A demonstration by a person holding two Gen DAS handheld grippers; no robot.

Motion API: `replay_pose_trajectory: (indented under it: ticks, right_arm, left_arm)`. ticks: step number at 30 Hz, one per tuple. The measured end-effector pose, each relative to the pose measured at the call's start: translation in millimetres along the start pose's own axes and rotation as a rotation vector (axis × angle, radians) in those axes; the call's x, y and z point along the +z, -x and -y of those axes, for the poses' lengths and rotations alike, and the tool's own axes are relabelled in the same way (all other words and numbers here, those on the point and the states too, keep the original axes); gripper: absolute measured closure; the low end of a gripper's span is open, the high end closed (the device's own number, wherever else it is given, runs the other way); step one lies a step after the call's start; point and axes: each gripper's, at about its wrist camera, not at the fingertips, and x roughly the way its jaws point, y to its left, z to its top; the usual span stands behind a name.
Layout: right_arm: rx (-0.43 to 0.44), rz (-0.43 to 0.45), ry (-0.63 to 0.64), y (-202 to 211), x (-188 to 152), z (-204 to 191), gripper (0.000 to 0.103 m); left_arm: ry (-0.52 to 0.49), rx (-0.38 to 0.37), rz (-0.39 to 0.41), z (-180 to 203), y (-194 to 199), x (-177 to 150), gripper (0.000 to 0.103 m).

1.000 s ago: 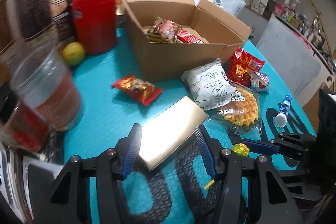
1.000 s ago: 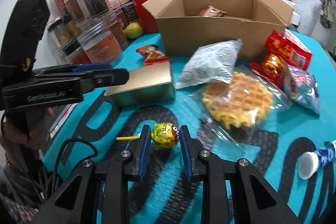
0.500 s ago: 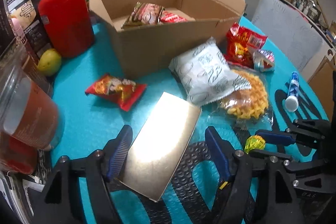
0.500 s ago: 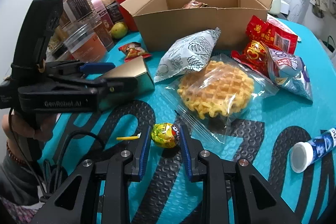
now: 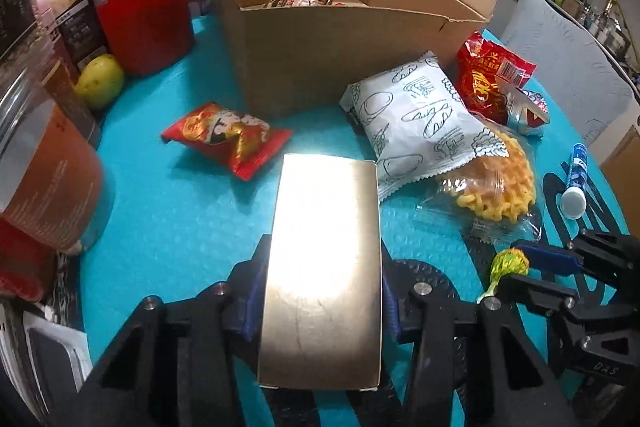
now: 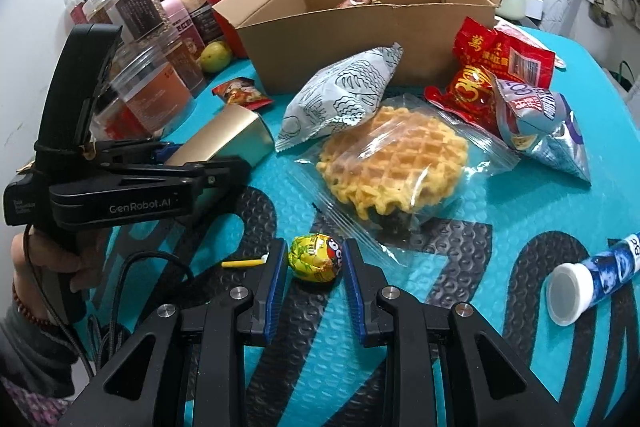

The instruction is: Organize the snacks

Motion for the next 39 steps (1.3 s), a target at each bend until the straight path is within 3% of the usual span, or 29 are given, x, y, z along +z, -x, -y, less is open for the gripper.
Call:
replay_pose_trajectory:
  ticks: [10, 17, 22, 29, 39]
  right_arm:
    - [-0.003, -0.006, 0.017, 3.8, -0.7, 5.7, 0.075]
    - [-0.008, 0.003, 0.022, 3.0, -2.4, 6.7, 0.075]
    - [-0.006, 0.011, 0.012, 1.5, -0.4, 6.7, 0.075]
    - [-0.013, 0.037, -0.01, 9.2, 3.3, 2.3, 0.075]
    - [0.004, 0.093, -0.03, 32.9, 5.1, -1.9, 0.075]
  left_arm:
    - [0.039, -0.016, -0.026, 12.6, 18.7, -30.3, 0.057]
    - [-0.008, 0.068, 0.026, 24.0, 14.0, -31.3, 0.057]
    - [-0.006, 0.077, 0.038, 24.5, 14.3, -29.7, 0.059]
    - [0.026, 0.015, 0.028, 18.2, 19.1, -29.0, 0.06]
    - [-0.001, 0.0, 0.106, 26.6, 51.5, -20.5, 0.06]
